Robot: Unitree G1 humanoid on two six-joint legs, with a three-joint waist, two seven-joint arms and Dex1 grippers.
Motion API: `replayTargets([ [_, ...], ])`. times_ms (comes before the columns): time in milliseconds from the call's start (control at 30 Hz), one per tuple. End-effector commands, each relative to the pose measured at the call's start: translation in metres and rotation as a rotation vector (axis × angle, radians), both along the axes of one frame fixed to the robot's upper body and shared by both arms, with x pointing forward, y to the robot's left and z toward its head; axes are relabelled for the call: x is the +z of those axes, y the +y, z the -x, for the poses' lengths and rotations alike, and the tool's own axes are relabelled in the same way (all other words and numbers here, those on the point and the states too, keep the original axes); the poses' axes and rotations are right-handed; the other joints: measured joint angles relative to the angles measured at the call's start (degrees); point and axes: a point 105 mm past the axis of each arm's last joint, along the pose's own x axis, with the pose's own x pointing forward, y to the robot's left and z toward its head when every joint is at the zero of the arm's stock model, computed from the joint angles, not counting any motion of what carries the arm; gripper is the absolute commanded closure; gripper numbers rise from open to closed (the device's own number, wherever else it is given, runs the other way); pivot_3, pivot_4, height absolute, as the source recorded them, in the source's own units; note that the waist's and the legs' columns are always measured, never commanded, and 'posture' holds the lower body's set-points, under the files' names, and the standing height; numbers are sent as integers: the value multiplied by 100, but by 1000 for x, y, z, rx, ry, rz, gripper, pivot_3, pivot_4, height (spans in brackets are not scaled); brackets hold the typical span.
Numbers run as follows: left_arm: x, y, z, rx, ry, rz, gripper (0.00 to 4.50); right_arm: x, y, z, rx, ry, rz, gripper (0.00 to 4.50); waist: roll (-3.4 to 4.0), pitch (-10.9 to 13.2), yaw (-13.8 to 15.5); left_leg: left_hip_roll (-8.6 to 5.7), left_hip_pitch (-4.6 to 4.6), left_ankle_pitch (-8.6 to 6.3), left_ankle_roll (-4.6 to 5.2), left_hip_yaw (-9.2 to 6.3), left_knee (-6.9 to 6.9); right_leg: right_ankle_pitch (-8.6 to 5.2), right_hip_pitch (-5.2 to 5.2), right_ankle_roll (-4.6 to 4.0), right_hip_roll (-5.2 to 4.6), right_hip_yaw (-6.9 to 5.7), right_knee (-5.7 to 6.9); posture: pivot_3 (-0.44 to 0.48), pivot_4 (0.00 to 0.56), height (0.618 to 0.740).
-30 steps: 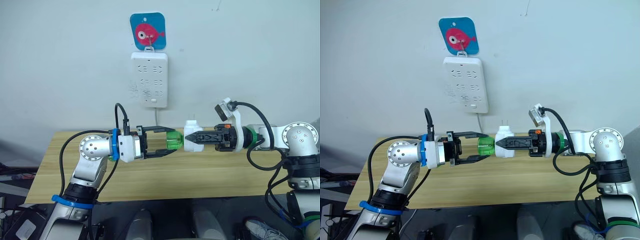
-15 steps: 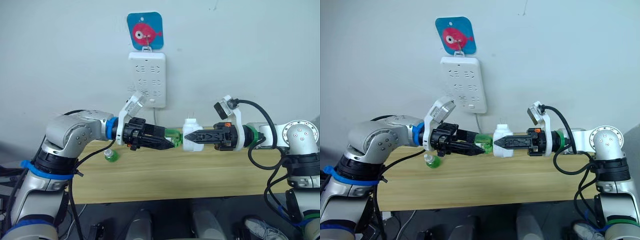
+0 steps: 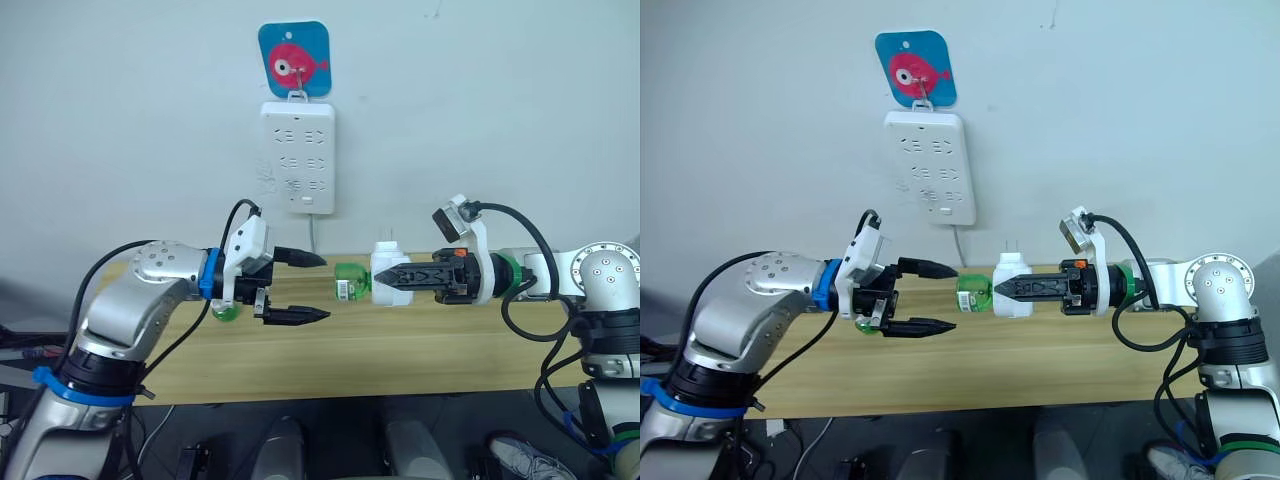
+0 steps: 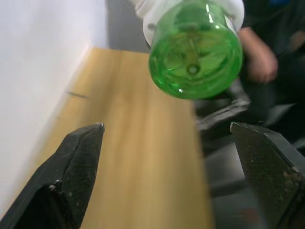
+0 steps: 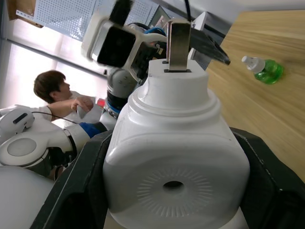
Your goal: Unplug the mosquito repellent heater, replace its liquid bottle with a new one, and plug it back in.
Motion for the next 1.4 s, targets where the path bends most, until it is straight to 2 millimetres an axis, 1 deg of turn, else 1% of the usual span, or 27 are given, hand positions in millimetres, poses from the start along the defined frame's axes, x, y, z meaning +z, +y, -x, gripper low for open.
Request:
replayTargets([
  [33,12,-3,3,-40,-273,58,0,14,-1,2,12,-37,-45,1464,0,0,30,-1,0,0,0,2,0,0,0,0,-2,1,1,-45,188,734],
  [100,13,-6,5,-37,-312,102,0,14,-1,2,13,-39,-43,1464,0,0,61,-1,0,0,0,3,1,1,0,0,-2,2,-1,-48,187,734],
  [233,16,-14,16,-102,-371,143,0,15,-1,2,12,-41,-42,1464,0,0,60,0,0,-1,1,0,-2,1,-1,0,-2,-1,0,-47,187,734],
  [333,15,-18,16,-118,-386,153,0,15,0,2,13,-43,-41,1464,0,0,60,0,0,-1,1,1,-1,1,-1,0,-2,0,1,-49,185,734],
  [400,15,-20,12,-109,-401,164,0,15,1,2,13,-45,-41,1464,0,0,61,-1,0,-1,1,1,1,1,0,1,-2,0,2,-53,185,734],
  [500,15,-21,11,-117,-405,168,626,15,1,2,14,-46,-42,1464,0,0,50,-1,1,0,1,0,2,1,0,1,-1,-1,4,-56,185,734],
  [633,11,-18,13,-131,-389,166,1815,15,1,2,11,-48,-42,1464,0,0,26,0,1,0,2,0,0,1,0,1,0,-2,3,-57,187,734],
  [667,11,-17,13,-134,-384,163,2180,15,1,2,10,-48,-41,1464,0,0,22,0,1,0,2,-1,-1,1,0,1,0,-2,3,-56,186,734],
  [700,11,-17,14,-139,-371,157,2286,15,1,2,10,-49,-40,1464,0,0,13,0,1,0,2,-1,-1,1,0,1,0,-2,3,-56,186,734],
  [733,12,-17,14,-137,-330,153,2285,15,1,2,10,-49,-38,1464,0,0,6,0,1,0,2,-1,-1,1,0,1,0,-2,3,-56,186,734],
  [767,14,-18,10,-112,-241,154,2285,15,0,3,12,-50,-35,1464,0,0,-15,0,1,0,2,-2,0,1,0,1,0,-2,3,-52,187,734],
  [800,16,-17,4,-67,-64,159,2285,14,0,4,16,-52,-30,1464,0,0,-18,0,0,0,2,-5,1,1,0,1,0,-4,5,-52,187,734],
  [867,17,-15,1,-21,185,150,2285,13,1,5,22,-55,-22,1464,-5,3,-27,0,-1,0,3,-13,2,1,0,1,1,-9,8,-46,187,734],
  [900,19,-11,-2,1,372,156,2285,13,1,6,28,-55,-17,1464,-5,3,-35,-1,-2,1,4,-16,2,1,0,1,2,-11,8,-46,187,734],
  [933,20,-7,0,-8,540,148,2285,11,1,7,35,-57,-10,1464,-6,4,-47,-2,0,1,5,-15,2,1,2,1,2,-10,10,-46,187,734],
  [967,23,-3,2,-18,659,140,2285,11,1,8,39,-59,-6,1464,-6,4,-65,-2,1,2,7,-17,2,0,3,2,2,-12,13,-46,187,734],
  [1000,24,0,4,-23,739,131,2285,10,1,9,42,-59,-4,1464,-6,4,-82,-2,2,2,7,-17,2,0,3,2,4,-14,12,-46,188,734],
  [1100,27,1,2,-2,819,136,2285,8,1,10,47,-61,-2,1464,-6,4,-128,-2,4,2,8,-15,-4,0,2,2,5,-14,9,-53,189,734],
  [1200,26,-4,4,2,787,124,2285,8,1,11,47,-63,-5,1464,-5,6,-151,3,3,3,6,-13,-7,-1,-3,2,7,-13,6,-55,190,734],
  [1333,25,-8,0,34,707,146,2285,8,-1,11,40,-58,-8,1464,-6,7,-119,4,3,4,4,-11,-5,0,-3,1,6,-10,5,-55,192,734],
  [1400,22,-9,1,28,647,125,1556,8,-2,10,35,-54,-11,1464,-7,8,-109,3,3,4,4,-9,-3,0,-3,1,6,-8,5,-54,192,734],
])
